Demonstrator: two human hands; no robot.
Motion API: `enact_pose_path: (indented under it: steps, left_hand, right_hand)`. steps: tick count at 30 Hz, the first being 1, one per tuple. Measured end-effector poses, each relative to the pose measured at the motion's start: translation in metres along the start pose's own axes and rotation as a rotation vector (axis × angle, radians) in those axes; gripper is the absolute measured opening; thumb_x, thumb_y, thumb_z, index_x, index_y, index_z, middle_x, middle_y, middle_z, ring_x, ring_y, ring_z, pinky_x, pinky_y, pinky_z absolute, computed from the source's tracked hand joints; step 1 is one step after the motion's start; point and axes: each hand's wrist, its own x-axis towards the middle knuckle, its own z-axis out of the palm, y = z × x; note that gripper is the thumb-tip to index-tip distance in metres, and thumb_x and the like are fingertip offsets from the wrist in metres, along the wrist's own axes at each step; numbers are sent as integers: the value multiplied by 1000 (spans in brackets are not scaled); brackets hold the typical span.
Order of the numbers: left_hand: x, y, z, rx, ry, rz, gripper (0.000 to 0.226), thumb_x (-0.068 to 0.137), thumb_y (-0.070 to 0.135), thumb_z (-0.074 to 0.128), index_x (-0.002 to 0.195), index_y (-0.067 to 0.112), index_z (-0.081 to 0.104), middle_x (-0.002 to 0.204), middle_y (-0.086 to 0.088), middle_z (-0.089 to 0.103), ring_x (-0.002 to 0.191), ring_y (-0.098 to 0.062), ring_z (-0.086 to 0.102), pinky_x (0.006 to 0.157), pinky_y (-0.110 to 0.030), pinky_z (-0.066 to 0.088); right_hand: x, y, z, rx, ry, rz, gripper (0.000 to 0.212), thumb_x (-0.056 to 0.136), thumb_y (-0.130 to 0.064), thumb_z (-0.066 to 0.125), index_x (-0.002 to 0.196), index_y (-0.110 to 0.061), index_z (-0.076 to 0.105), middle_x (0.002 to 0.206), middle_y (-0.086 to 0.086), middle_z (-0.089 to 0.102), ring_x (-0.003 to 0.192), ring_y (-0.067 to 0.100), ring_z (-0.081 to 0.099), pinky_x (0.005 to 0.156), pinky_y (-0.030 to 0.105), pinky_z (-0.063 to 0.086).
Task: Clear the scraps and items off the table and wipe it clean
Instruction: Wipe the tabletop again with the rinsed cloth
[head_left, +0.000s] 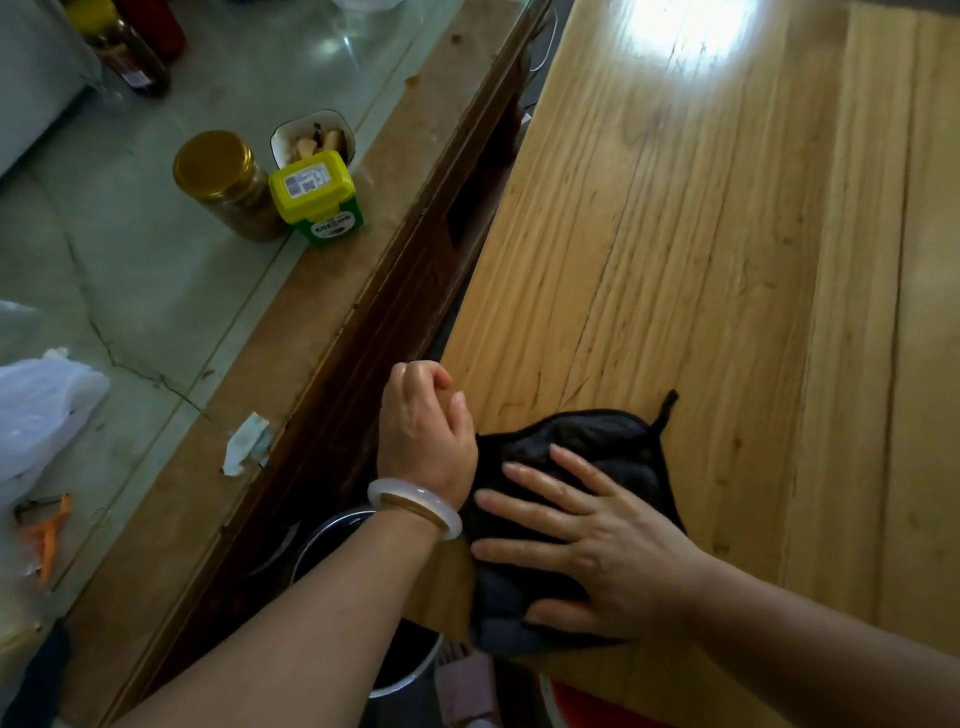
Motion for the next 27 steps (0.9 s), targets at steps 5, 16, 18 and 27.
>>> enact_pose_path:
  steps: [5, 16, 18, 27]
  left_hand:
    - [12, 17, 22, 44, -51, 135, 9, 88, 13, 53, 95, 15, 46, 94, -1, 45, 85, -16, 47, 76, -36, 48]
    - [41, 32, 60, 315, -60, 285, 22, 87, 29, 34, 85, 14, 50, 84, -5, 48, 74, -21, 45, 67, -39, 45]
    - [41, 31, 64, 388, -54, 285, 21, 88, 30, 34, 84, 16, 49, 82, -4, 46, 71, -19, 41, 65, -36, 43]
    - [41, 32, 69, 580, -42, 294, 19, 86, 28, 32, 85, 17, 47, 80, -2, 39, 69, -16, 30, 62, -33, 37]
  right_hand:
    - [-10, 34, -11, -2, 28, 188, 62, 97, -70, 26, 154, -46, 17, 165, -11, 8, 153, 19, -3, 119, 55, 3]
    - [-3, 122, -34, -34, 127, 559, 62, 98, -70, 17, 155, -47, 8, 165, -12, -1, 152, 14, -12, 123, 51, 0]
    - [2, 141, -38, -26, 140, 613, 62, 97, -70, 14, 154, -47, 7, 165, -13, -2, 152, 13, -13, 123, 49, -2]
    - [62, 200, -61, 53, 258, 1011, 66, 94, -71, 6, 155, -45, 0, 165, -9, -10, 151, 17, -15, 121, 51, -8]
